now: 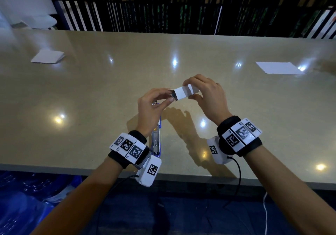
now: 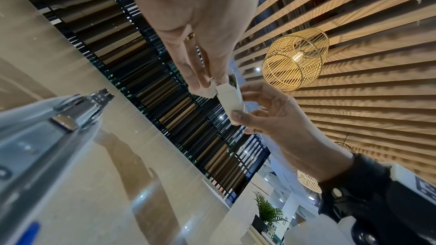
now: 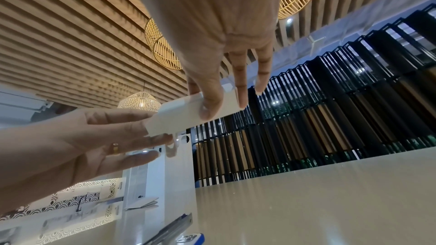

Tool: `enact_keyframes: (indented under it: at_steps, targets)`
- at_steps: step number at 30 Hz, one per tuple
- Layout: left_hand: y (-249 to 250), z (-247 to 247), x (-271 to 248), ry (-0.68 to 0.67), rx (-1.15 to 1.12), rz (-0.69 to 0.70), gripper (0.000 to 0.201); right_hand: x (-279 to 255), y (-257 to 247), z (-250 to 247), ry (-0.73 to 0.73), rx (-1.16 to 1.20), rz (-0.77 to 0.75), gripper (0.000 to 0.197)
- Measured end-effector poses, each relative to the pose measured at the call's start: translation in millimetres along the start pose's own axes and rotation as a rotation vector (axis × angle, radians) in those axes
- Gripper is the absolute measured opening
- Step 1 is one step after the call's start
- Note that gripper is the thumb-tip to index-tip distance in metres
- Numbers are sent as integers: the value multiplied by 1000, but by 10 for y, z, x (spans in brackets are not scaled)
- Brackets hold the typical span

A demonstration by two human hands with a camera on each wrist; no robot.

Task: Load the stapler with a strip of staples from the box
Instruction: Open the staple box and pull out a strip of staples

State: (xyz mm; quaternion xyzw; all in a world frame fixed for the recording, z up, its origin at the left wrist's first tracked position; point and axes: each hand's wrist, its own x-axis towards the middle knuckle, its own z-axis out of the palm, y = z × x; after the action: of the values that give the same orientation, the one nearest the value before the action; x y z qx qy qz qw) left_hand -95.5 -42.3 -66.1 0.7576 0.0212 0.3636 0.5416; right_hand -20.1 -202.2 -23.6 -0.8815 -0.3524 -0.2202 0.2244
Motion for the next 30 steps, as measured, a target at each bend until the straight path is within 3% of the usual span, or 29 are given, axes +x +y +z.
enact_keyframes:
  at_steps: [10,21,30]
  targets:
    - [58,5,76,-32,-13,-178,16,-121,56,124,0,204,66,32]
    - [132,0,88,-27,314,-80,12,-178,43,174,-34,274,70,31]
    - [178,-31,77,-70,231,-123,16,-234,97,197,-61,308,123,32]
